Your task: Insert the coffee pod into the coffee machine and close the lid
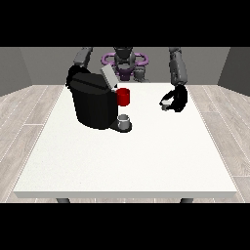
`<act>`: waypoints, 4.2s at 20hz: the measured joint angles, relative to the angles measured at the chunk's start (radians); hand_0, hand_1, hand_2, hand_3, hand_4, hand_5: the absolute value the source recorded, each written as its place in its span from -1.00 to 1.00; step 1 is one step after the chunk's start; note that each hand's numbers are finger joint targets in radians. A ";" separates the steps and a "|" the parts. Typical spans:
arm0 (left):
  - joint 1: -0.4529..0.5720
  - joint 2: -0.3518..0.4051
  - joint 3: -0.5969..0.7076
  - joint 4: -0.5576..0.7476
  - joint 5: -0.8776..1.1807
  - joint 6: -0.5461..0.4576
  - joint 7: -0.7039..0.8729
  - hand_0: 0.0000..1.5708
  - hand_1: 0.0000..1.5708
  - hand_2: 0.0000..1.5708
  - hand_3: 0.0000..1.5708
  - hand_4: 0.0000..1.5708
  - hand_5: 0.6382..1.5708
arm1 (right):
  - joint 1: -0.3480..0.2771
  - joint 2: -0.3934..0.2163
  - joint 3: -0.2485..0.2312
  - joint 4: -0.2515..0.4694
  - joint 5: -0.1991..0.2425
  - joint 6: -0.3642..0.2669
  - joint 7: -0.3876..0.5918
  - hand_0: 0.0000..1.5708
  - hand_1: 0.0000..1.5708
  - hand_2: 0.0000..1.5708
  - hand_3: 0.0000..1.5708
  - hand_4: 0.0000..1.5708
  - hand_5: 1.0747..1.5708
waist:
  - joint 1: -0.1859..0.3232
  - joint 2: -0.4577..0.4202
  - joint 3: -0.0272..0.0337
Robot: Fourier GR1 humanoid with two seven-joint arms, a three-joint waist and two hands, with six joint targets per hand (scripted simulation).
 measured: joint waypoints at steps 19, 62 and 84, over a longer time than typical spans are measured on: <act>-0.217 0.004 -0.006 -0.111 0.003 -0.242 0.031 0.57 0.57 0.68 0.64 -0.27 1.00 | -0.013 0.009 -0.002 0.126 -0.008 0.001 -0.022 -1.00 -1.00 -1.00 -1.00 -0.37 1.00 | 0.005 -0.091 -0.0009; -0.578 0.011 0.074 -0.082 -0.036 -0.284 0.204 0.51 0.51 0.61 0.52 -0.37 1.00 | -0.106 0.011 0.018 0.018 -0.009 -0.021 0.005 -1.00 -1.00 -1.00 -1.00 -0.35 1.00 | -0.148 0.056 -0.0006; -0.576 0.005 0.084 -0.056 -0.059 -0.284 0.188 0.44 0.44 0.49 0.31 -0.44 1.00 | -0.093 0.004 0.007 0.013 -0.013 -0.024 -0.012 -1.00 -1.00 -1.00 -1.00 -0.54 1.00 | -0.146 0.077 0.0008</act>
